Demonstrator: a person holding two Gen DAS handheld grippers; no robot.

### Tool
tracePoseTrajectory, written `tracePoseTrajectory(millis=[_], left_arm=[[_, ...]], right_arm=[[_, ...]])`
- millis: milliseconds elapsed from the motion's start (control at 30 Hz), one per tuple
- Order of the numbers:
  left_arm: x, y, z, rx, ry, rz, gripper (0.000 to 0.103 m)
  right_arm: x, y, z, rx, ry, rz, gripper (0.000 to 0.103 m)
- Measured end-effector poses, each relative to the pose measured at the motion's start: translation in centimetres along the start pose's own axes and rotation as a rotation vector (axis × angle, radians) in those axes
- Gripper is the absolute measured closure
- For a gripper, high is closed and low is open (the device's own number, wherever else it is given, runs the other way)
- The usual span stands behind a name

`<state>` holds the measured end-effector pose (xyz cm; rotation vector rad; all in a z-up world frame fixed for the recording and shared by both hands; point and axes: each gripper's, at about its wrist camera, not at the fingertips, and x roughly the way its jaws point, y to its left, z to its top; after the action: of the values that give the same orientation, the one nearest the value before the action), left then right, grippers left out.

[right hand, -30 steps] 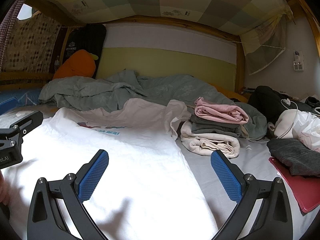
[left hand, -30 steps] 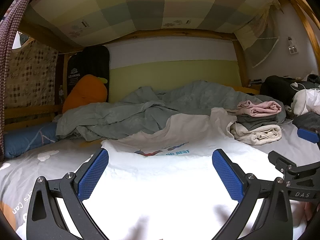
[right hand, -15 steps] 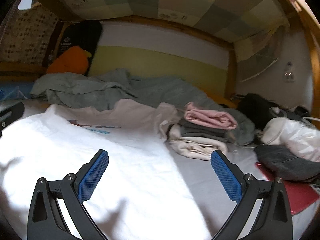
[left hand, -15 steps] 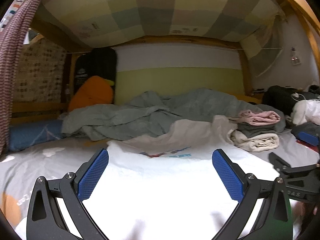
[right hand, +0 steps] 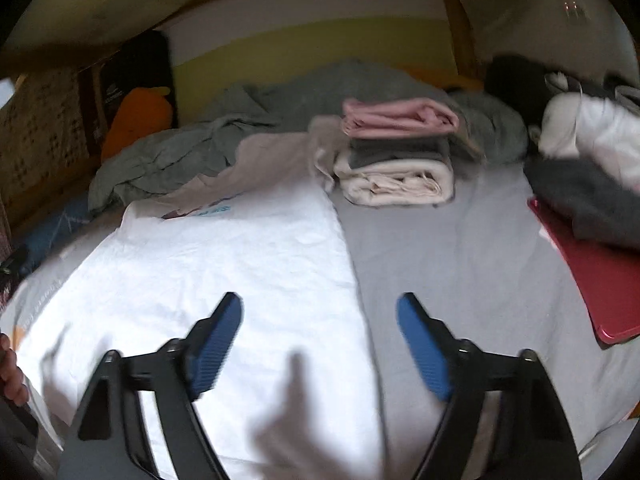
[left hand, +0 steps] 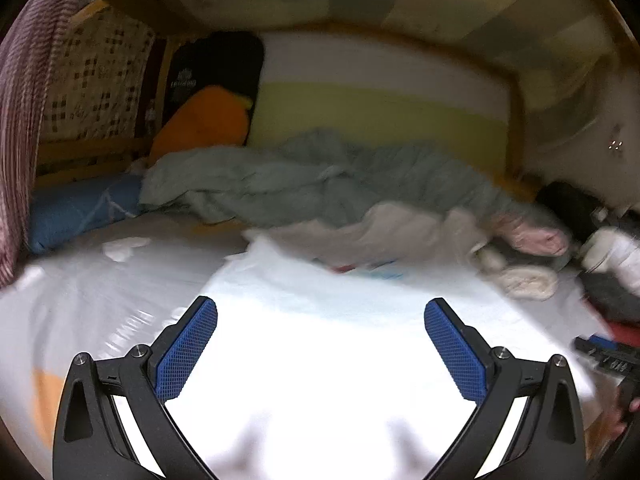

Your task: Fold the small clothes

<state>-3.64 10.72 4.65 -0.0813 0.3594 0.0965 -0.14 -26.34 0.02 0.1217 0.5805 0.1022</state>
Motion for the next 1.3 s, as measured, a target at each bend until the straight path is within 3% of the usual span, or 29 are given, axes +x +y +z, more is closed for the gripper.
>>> tracePoseTrajectory(millis=[67, 133, 167, 200, 267, 500, 567, 600, 633, 667, 700, 733, 833, 933, 1067, 1200, 1300], left_arm=[[1.9, 1.8, 1.2, 0.081, 0.104, 0.035, 0.000], [4.3, 3.9, 1.5, 0.145, 0.218, 0.134, 0.003], [5.2, 5.4, 1.4, 0.145, 0.257, 0.178, 0.012], [5.9, 6.6, 1.2, 0.127, 0.289, 0.203, 0.027], [7.4, 9.0, 0.3, 0.056, 0.371, 0.187, 0.043], [11.2, 13.5, -4.1, -0.093, 0.611, 0.128, 0.043], [11.3, 13.7, -4.1, -0.097, 0.618, 0.118, 0.042], [11.1, 13.6, -4.1, -0.097, 0.616, 0.112, 0.049], [11.0, 13.5, -4.1, -0.100, 0.612, 0.098, 0.061], [10.8, 13.3, -4.1, -0.103, 0.613, 0.051, 0.102], [10.7, 13.1, -3.9, -0.117, 0.619, -0.040, 0.101], [10.4, 12.8, -3.6, -0.119, 0.602, -0.071, 0.101], [8.7, 11.6, -1.2, -0.064, 0.475, -0.040, 0.101], [8.5, 11.5, 1.2, -0.106, 0.389, -0.045, 0.101], [9.4, 10.2, 3.9, -0.081, 0.295, -0.036, 0.101], [14.1, 9.5, 4.4, -0.039, 0.316, 0.007, 0.100], [17.3, 8.6, 2.6, 0.024, 0.351, 0.052, 0.098]], right_arm=[[1.0, -0.5, 0.7, -0.007, 0.054, 0.014, 0.037], [2.4, -1.0, 1.8, -0.002, 0.149, 0.055, 0.041], [3.0, -1.1, 2.0, -0.014, 0.184, 0.075, 0.042], [3.6, -1.2, 2.4, -0.043, 0.217, 0.088, 0.046], [4.2, -1.7, 2.6, -0.061, 0.241, 0.092, 0.047], [6.9, -2.6, 2.1, -0.048, 0.330, 0.147, 0.049], [7.1, -2.3, 1.7, -0.072, 0.325, 0.143, 0.053], [7.1, -2.0, 1.6, -0.092, 0.317, 0.139, 0.063], [7.0, -1.9, 1.6, -0.097, 0.313, 0.143, 0.081], [7.0, -1.9, 1.7, -0.095, 0.310, 0.153, 0.093], [6.9, -1.9, 1.9, -0.080, 0.302, 0.162, 0.100], [6.7, -1.8, 2.1, -0.076, 0.294, 0.156, 0.101], [5.0, -2.2, 3.3, -0.062, 0.210, 0.143, 0.101], [3.8, -3.2, 5.6, 0.007, 0.158, 0.173, 0.102], [4.3, -4.1, 9.2, -0.005, 0.100, 0.103, 0.102], [6.8, -4.8, 11.2, -0.001, 0.100, 0.087, 0.102], [9.6, -5.4, 10.6, 0.014, 0.126, 0.098, 0.101]])
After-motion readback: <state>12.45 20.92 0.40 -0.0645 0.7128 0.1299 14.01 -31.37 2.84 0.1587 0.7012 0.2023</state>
